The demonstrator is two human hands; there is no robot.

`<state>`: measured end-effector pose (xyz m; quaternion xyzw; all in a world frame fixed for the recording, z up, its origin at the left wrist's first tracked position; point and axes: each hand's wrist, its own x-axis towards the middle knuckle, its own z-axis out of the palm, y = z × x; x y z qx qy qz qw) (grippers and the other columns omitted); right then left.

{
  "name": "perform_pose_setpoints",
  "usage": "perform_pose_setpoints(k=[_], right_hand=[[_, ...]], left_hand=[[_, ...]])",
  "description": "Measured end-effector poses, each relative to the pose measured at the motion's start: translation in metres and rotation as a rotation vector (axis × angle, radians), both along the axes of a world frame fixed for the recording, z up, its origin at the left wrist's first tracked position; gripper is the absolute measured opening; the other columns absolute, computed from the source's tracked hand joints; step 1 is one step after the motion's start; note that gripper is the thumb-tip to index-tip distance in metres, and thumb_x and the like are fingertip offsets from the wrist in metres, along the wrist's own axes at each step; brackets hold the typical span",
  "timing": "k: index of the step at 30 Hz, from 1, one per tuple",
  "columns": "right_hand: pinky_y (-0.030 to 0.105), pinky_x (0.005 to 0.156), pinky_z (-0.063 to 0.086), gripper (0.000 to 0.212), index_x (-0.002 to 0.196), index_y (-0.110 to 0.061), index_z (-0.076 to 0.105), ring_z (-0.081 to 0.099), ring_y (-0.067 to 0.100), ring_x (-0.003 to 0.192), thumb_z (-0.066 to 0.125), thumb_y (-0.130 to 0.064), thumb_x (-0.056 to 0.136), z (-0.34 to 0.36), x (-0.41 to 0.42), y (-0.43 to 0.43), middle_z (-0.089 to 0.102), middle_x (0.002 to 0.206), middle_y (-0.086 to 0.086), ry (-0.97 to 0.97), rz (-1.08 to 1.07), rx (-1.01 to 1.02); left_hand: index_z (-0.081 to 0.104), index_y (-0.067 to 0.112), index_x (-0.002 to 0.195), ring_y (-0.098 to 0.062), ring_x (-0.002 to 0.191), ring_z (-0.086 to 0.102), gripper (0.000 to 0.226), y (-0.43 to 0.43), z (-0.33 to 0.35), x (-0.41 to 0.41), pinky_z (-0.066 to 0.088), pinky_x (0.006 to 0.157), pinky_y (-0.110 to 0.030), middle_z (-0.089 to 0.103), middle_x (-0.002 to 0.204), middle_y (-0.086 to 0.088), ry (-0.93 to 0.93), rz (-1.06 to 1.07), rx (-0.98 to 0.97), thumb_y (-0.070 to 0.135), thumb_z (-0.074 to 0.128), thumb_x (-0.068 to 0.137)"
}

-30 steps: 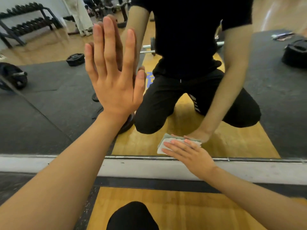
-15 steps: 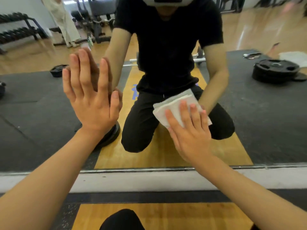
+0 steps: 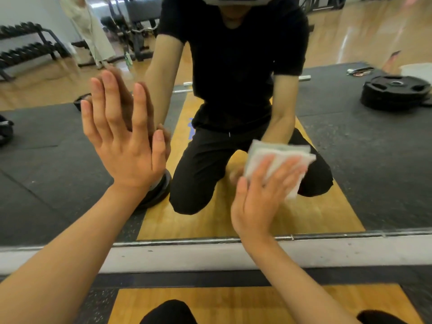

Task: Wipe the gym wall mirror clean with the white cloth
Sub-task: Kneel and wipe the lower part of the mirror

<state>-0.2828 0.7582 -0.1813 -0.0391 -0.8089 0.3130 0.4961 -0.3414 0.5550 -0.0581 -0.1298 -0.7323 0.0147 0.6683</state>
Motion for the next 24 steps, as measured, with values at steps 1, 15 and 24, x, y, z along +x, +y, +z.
perform_pose_setpoints(k=[1, 15, 24], right_hand=[[0.054, 0.129, -0.006, 0.060, 0.167, -0.023, -0.001, -0.020, 0.037, 0.158, 0.024, -0.038, 0.115, 0.020, -0.009, -0.001, -0.021, 0.173, 0.013, 0.068, -0.019, 0.040], [0.051, 0.131, -0.004, 0.056, 0.168, -0.027, 0.016, -0.010, 0.031, 0.162, 0.025, -0.043, 0.115, 0.019, 0.006, 0.070, -0.010, 0.176, 0.010, -0.026, 0.110, 0.630], [0.054, 0.130, -0.002, 0.065, 0.168, -0.026, 0.016, -0.006, 0.034, 0.162, 0.043, -0.042, 0.111, 0.046, -0.008, 0.070, -0.007, 0.176, 0.010, 0.095, -0.049, 0.677]], left_hand=[[0.025, 0.015, 0.167, -0.041, 0.158, 0.022, 0.065, 0.000, -0.001, -0.001, 0.022, 0.127, -0.057, 0.035, 0.159, -0.034, 0.011, 0.001, 0.000, 0.036, 0.028, 0.105], [0.016, 0.022, 0.169, -0.026, 0.164, 0.004, 0.067, -0.004, -0.003, -0.004, 0.012, 0.131, -0.052, 0.022, 0.165, -0.025, -0.013, -0.042, -0.004, 0.041, 0.027, 0.106], [0.022, 0.019, 0.168, -0.028, 0.164, 0.005, 0.064, -0.001, 0.000, 0.003, 0.011, 0.131, -0.052, 0.010, 0.175, -0.015, -0.043, -0.086, -0.025, 0.041, 0.032, 0.109]])
